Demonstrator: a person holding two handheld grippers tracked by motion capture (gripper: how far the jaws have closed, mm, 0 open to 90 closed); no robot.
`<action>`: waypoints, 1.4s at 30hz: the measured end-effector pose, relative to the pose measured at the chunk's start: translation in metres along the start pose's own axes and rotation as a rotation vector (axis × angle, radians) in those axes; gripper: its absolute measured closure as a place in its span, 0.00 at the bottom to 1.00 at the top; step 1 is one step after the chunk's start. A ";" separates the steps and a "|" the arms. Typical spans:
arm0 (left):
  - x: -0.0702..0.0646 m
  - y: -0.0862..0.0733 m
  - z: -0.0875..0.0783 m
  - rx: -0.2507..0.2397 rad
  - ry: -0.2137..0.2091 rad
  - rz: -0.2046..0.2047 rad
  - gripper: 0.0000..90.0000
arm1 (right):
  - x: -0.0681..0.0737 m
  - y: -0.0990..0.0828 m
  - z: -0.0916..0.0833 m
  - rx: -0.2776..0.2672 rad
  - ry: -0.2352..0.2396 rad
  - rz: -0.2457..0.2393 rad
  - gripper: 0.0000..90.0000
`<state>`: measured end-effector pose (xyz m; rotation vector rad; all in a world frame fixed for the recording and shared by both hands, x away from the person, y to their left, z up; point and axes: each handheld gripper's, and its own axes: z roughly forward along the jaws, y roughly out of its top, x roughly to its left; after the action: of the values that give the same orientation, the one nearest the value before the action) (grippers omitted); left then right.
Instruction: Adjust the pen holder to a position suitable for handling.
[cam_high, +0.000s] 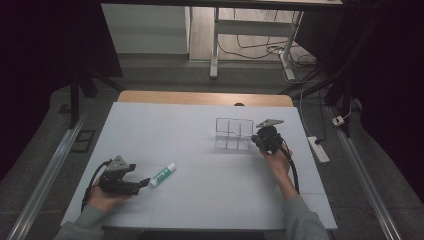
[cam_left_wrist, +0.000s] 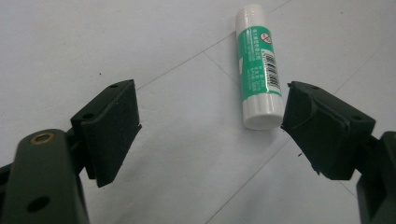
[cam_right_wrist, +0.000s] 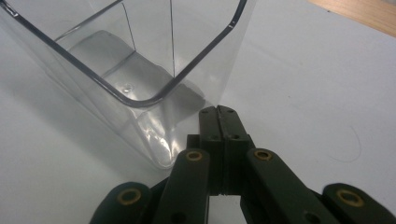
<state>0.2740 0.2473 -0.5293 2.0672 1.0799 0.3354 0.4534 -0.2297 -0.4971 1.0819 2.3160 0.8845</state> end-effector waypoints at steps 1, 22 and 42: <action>-0.001 0.000 0.000 -0.001 0.001 0.001 0.21 | 0.000 0.000 0.000 0.001 0.000 -0.001 1.00; -0.004 0.000 0.000 -0.003 -0.018 0.009 0.21 | 0.015 0.009 0.009 -0.009 0.026 -0.023 1.00; -0.006 0.001 0.000 0.001 -0.015 0.018 0.21 | 0.030 0.024 0.018 -0.027 0.049 -0.041 1.00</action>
<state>0.2709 0.2425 -0.5282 2.0786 1.0532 0.3275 0.4591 -0.1876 -0.4967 1.0088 2.3502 0.9334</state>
